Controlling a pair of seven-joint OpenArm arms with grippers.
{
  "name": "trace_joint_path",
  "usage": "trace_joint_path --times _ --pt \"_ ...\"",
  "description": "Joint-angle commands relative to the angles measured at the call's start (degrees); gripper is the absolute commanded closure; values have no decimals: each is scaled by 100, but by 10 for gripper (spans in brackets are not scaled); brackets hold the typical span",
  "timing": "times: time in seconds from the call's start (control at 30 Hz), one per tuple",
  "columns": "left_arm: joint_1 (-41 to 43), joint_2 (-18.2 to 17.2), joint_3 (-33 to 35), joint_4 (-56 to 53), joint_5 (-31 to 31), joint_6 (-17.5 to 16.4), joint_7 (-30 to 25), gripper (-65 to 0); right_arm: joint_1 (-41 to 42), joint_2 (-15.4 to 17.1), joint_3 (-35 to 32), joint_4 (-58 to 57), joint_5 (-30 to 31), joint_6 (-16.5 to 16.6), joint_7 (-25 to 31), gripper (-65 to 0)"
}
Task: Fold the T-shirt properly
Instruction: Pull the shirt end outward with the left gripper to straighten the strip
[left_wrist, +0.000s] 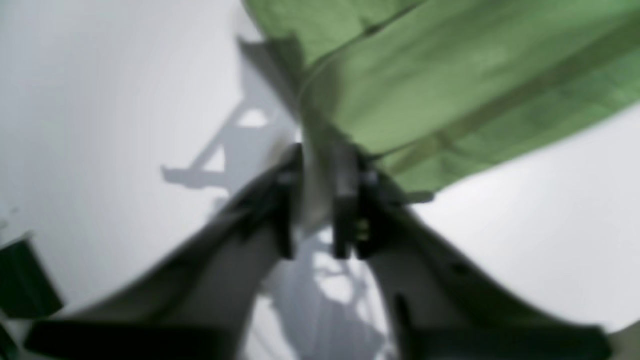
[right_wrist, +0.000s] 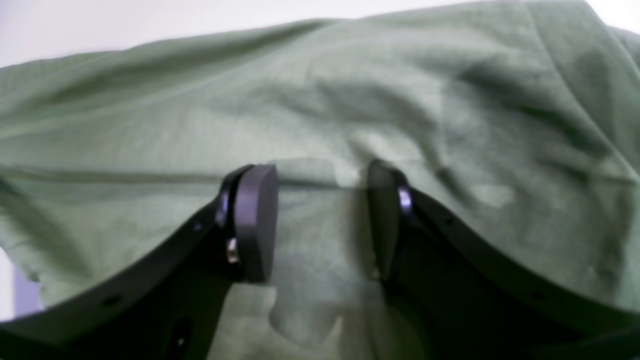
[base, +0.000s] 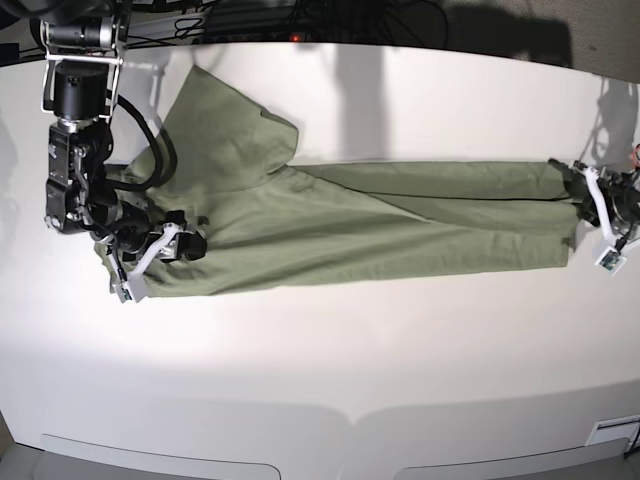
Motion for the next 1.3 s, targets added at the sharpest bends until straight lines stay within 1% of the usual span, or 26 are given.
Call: trace_joint_path --times 0.0,0.03,0.07,0.23,0.3,0.33,0.4,0.43,0.47,0.5,0.53,0.6,0.67,0.7,0.73,0.83,0.9,1.03,1.1,1.17,1.2,1.27 --pt "-74 -144 -57 79 24 20 -129 -201 -46 79 2 -48 -417 -227 -428 -301" --pt "-74 -144 -57 79 22 20 -127 -242 -46 79 2 -48 -420 -227 -428 -301" --pt "-57 -144 -57 79 20 20 -120 -265 -46 79 2 -48 -417 -227 -428 -301" --pt "192 -144 -57 79 17 22 -144 -271 -44 79 2 -48 -417 -227 -424 -301" --pt "240 -144 -57 81 -11 28 -352 -270 -44 76 2 -48 -417 -227 -422 -301" --pt "238 -142 -57 81 -94 63 -551 -270 -44 76 2 -48 -417 -227 -409 -301" --pt "173 -131 -57 81 -553 212 -918 -271 -44 76 2 -48 -417 -227 -385 -301" --pt "90 -111 -57 90 -822 232 -918 -271 -44 76 2 -48 -417 -227 -385 -301" --pt "-28 -63 -57 90 -1038 219 -804 -270 -44 79 2 -48 -417 -227 -385 -301" --pt "-162 9 -57 90 -1040 201 -638 -270 -44 79 2 -48 -417 -227 -385 -301" --pt "-304 101 -57 87 -898 188 -553 -270 -46 79 2 -48 -420 -227 -385 -301" --pt "-501 273 -57 83 -422 234 -739 -262 -44 76 2 -48 -415 -225 -372 -301" --pt "-544 485 -55 79 -79 562 -1193 -251 -31 76 2 -48 -415 -227 -339 -301" --pt "-538 627 -55 76 61 680 -1364 -251 -28 76 2 -48 -415 -225 -339 -301" --pt "-540 800 -55 68 236 726 -1421 -251 -28 76 2 -48 -415 -227 -337 -301" --pt "-546 1335 -55 68 977 916 -1567 -251 -31 79 2 -48 -417 -227 -341 -301" --pt "-575 1633 -55 68 1325 1064 -1580 -251 -31 76 2 -48 -415 -227 -339 -301" --pt "-562 2079 -55 2 1440 1447 -1585 -251 -28 76 2 -48 -415 -227 -317 -301" --pt "-573 2227 -55 -184 1469 1471 -1580 -251 -28 76 2 -48 -415 -225 -321 -301" --pt "-575 2330 -55 -490 1729 1478 -1508 -251 -31 79 2 -48 -415 -225 -321 -301" --pt "-573 2352 -55 -658 1823 1480 -1384 -251 -31 79 2 -48 -415 -227 -319 -301" --pt "-566 2347 -55 -1027 1803 1482 -1226 -251 -31 79 2 -48 -415 -225 -308 -301"
